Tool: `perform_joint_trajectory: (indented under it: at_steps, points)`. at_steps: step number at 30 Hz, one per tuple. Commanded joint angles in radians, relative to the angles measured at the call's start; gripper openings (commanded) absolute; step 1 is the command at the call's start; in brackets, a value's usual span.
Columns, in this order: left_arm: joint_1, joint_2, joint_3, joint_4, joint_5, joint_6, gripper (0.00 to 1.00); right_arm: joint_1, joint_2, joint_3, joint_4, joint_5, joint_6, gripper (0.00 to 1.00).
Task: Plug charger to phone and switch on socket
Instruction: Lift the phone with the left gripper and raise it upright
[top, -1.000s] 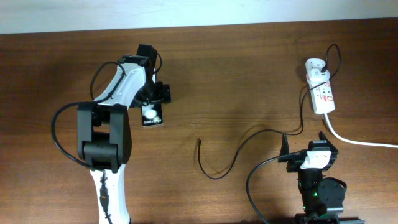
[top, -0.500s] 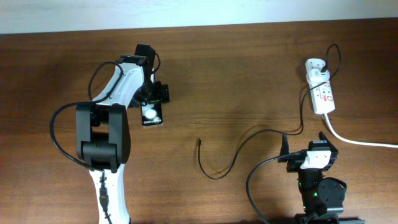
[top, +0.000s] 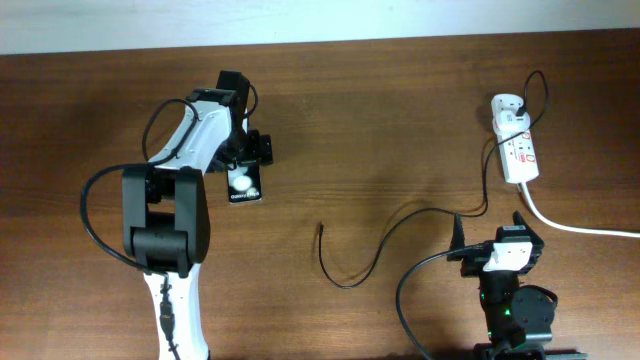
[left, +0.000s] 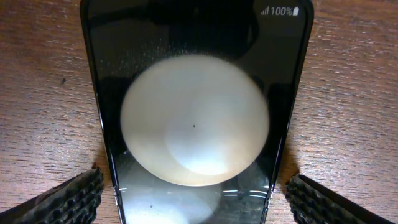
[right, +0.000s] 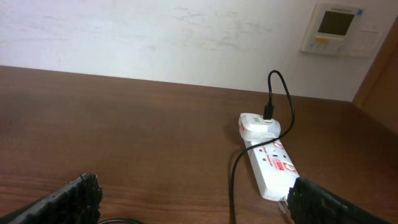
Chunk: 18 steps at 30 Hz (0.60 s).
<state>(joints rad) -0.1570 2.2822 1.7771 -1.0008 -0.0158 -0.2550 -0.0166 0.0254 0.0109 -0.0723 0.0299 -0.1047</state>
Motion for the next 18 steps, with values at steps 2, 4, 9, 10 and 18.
perform_joint_trajectory:
  at_steps: [2,4,9,10,18]
  points:
    - [-0.004,0.013,0.008,0.005,-0.008,-0.01,0.99,0.009,-0.004,-0.005,-0.006,0.016,0.001,0.99]
    - [-0.004,0.013,0.006,0.004,-0.008,-0.01,0.99,0.009,-0.004,-0.005,-0.006,0.016,0.001,0.99]
    - [-0.004,0.013,0.005,0.001,-0.008,-0.01,0.99,0.009,-0.004,-0.005,-0.006,0.016,0.001,0.99]
    - [-0.004,0.013,0.005,0.001,-0.007,-0.01,0.99,0.009,-0.004,-0.005,-0.006,0.016,0.001,0.98]
    - [-0.004,0.013,0.005,-0.003,-0.008,-0.01,0.87,0.009,-0.004,-0.005,-0.006,0.016,0.001,0.99]
